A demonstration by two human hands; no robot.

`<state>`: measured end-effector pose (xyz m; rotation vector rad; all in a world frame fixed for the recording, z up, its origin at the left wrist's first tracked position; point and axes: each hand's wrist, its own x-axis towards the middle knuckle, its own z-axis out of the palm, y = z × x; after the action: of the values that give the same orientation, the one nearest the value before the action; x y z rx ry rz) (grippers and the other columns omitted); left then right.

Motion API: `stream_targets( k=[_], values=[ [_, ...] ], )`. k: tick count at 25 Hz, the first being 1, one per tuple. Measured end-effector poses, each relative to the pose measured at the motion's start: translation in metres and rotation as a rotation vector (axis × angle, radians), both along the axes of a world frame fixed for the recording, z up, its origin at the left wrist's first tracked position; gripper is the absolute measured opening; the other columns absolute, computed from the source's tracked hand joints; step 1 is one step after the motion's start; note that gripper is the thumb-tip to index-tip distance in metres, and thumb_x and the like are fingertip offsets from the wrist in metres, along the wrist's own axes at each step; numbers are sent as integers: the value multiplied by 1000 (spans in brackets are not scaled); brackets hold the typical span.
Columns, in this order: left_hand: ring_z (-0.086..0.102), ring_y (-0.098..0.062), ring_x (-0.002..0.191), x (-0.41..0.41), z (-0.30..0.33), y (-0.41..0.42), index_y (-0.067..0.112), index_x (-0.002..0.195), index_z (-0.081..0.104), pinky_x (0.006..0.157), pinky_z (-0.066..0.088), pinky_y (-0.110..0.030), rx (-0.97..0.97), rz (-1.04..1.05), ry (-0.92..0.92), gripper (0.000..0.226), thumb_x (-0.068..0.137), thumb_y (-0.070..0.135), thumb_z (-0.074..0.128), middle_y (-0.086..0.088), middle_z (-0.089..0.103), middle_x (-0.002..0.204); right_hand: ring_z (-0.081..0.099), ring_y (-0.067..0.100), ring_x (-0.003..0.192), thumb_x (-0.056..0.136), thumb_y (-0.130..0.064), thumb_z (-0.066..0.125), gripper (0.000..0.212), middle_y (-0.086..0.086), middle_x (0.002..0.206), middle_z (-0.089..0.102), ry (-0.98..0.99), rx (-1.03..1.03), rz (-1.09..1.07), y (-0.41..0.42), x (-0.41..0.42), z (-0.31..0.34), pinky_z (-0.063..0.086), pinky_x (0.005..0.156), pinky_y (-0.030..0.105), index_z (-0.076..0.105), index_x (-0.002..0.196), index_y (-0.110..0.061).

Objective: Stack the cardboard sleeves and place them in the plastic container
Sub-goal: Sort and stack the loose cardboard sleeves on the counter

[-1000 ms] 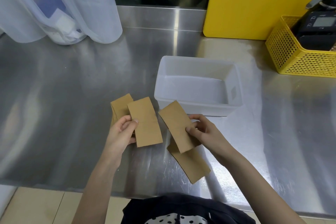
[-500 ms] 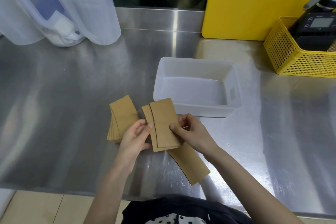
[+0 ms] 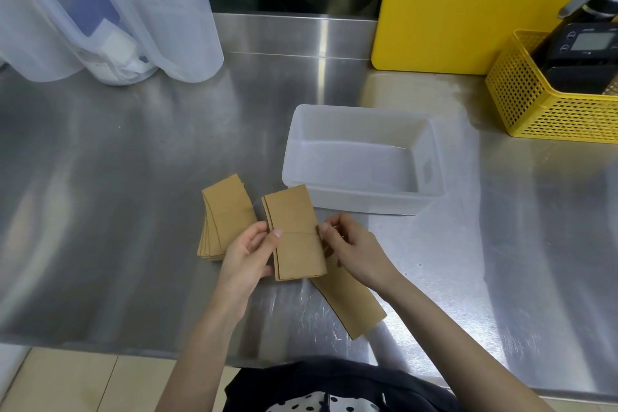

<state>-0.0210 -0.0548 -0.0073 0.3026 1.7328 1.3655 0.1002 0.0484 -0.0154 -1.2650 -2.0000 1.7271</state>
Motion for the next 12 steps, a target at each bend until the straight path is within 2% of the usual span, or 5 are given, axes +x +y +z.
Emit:
stream_targets(
  k=[2,3,7,9,12],
  values=[
    [63,-12,92,-3,-1,-2,10,119,52,78,53,-30,-14,11,22,34,87,20,52,-3,67,107,56,12,70,92,-26,46,13,-2,75,59,-92,88,5,3,5,-6,40,58,13,52,88,-16],
    [62,-14,94,-4,-2,-2,10,119,53,80,52,-31,-19,23,24,33,87,20,52,-2,67,106,56,16,76,90,-26,48,13,1,81,60,-166,154,25,5,9,-10,40,61,17,53,93,-14],
    [63,-16,93,-9,-3,-3,10,112,57,77,53,-31,-25,40,40,27,87,19,52,-2,68,104,44,30,114,81,-40,59,47,13,119,50,-545,372,216,0,17,-23,41,91,36,46,115,-9],
    [63,-14,90,-11,-2,-4,11,107,59,68,55,-25,-21,45,48,22,88,19,52,-1,69,100,40,33,116,76,-47,62,59,15,121,44,-684,433,280,-6,16,-25,39,94,37,42,113,-6],
    [63,-13,87,-12,-2,-4,11,105,59,57,55,-15,-14,43,48,20,88,18,51,0,68,98,39,33,115,73,-44,66,61,16,122,42,-743,454,298,-7,12,-28,37,95,37,41,111,-5]
  ],
)
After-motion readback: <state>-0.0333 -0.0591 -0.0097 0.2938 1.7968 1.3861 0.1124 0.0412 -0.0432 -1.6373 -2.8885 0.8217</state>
